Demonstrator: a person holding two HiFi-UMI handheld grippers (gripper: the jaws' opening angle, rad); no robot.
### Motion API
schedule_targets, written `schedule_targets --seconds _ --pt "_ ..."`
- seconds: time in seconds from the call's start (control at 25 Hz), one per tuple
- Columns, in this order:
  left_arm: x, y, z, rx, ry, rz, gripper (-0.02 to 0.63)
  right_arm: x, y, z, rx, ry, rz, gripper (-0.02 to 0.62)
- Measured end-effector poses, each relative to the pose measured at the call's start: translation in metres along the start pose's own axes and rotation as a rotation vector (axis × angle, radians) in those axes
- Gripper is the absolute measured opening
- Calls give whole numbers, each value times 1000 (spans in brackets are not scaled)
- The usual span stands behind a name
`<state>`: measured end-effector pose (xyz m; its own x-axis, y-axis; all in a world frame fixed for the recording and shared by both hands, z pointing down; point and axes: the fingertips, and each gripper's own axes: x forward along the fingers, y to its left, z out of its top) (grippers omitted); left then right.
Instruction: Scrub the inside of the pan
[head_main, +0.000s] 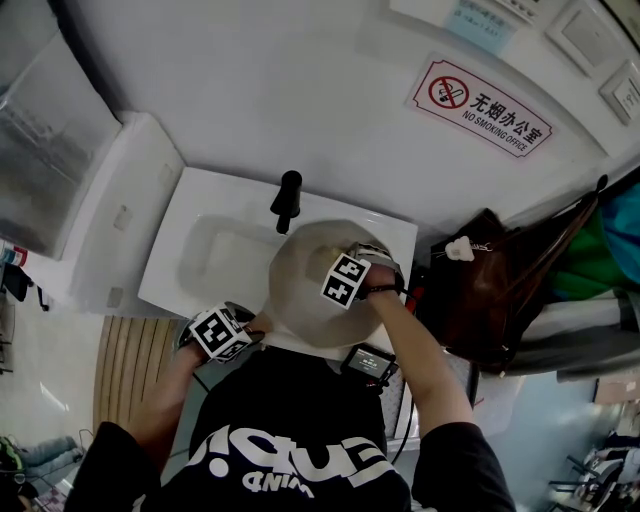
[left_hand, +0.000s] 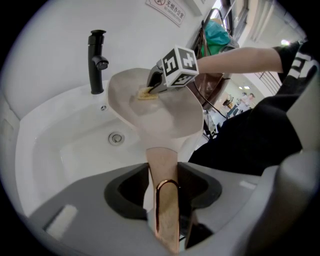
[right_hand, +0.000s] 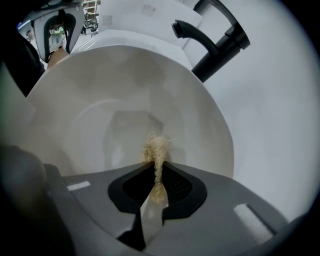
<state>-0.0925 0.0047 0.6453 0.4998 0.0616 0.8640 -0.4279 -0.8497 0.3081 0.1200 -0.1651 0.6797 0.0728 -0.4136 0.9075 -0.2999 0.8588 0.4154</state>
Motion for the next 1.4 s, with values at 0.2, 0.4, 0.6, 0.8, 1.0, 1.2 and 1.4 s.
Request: schedule_targets --seconds 0.2,0.4,0.6,0.8,1.0,1.2,1.4 --pt "0 0 0 2 -2 -2 178 -4 11 -12 -31 33 28 52" --pt "0 0 0 0 -5 -3 178 -8 25 -22 -16 55 78 52" --pt "0 0 0 2 -6 -6 178 -15 45 -26 33 44 140 52" --pt "0 1 0 7 0 -8 178 -20 65 -19 36 20 170 52" --pt "0 0 0 0 0 -17 178 -26 87 -3 30 -14 218 52" --pt "0 0 0 0 0 -17 178 -29 111 21 32 -66 266 52" --pt "0 0 0 3 9 -12 178 -28 120 48 70 -123 298 52"
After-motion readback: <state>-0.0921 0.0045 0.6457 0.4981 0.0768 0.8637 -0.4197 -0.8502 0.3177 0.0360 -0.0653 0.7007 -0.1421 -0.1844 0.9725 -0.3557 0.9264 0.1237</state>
